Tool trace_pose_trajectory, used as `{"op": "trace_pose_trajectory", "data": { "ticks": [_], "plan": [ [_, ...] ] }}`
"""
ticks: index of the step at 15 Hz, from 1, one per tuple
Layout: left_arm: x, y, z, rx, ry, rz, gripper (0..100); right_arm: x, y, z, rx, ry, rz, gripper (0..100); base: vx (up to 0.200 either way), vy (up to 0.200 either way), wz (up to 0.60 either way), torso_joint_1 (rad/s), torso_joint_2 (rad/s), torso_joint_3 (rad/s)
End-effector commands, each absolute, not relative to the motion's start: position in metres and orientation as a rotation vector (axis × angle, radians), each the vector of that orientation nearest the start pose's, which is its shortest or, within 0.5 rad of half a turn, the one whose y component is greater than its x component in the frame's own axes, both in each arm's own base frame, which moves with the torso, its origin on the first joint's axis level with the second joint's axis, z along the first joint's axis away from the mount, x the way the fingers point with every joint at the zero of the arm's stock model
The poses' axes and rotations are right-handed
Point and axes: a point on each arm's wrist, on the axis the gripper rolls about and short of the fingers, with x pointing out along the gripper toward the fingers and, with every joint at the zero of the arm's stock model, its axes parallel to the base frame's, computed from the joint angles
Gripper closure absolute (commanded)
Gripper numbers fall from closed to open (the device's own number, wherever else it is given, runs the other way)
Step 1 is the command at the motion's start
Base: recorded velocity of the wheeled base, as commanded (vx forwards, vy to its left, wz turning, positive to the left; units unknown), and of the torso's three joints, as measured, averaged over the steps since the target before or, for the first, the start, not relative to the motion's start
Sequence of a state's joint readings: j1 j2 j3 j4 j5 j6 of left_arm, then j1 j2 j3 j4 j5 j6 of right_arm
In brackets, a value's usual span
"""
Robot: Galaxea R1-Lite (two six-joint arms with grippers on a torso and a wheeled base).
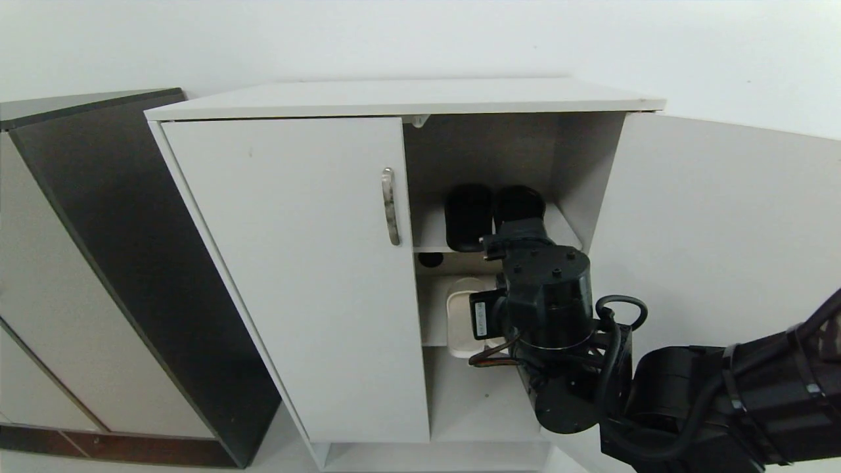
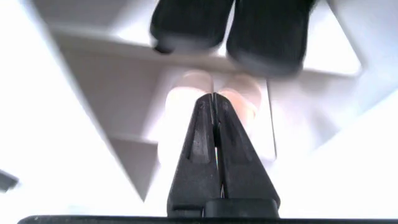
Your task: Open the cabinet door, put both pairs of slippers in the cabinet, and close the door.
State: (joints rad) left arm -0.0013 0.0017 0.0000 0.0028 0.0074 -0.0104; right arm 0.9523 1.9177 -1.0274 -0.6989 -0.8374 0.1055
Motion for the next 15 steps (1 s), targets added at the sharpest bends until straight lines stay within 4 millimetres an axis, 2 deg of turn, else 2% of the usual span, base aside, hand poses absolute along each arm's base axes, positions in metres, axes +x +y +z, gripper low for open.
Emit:
{"op": "trace_pose_trajectory", "data": {
  "ticks": [1,11,15],
  "plan": [
    [-0.023,0.000,0.075,-0.011,0.005,0.006,100,0.223,0.285,0.173,-0.049,0.124,0.110,100,-0.200,0.000,0.00,-0.007,0.00,0.002],
    [-0.023,0.000,0.075,-0.012,0.005,0.006,100,0.226,0.283,0.165,-0.079,0.108,0.114,100,-0.200,0.000,0.00,0.003,0.00,0.003],
    [-0.023,0.000,0.075,-0.012,0.005,0.006,100,0.225,0.282,0.163,-0.085,0.115,0.129,100,0.000,0.000,0.00,0.000,0.00,0.000]
  ]
}}
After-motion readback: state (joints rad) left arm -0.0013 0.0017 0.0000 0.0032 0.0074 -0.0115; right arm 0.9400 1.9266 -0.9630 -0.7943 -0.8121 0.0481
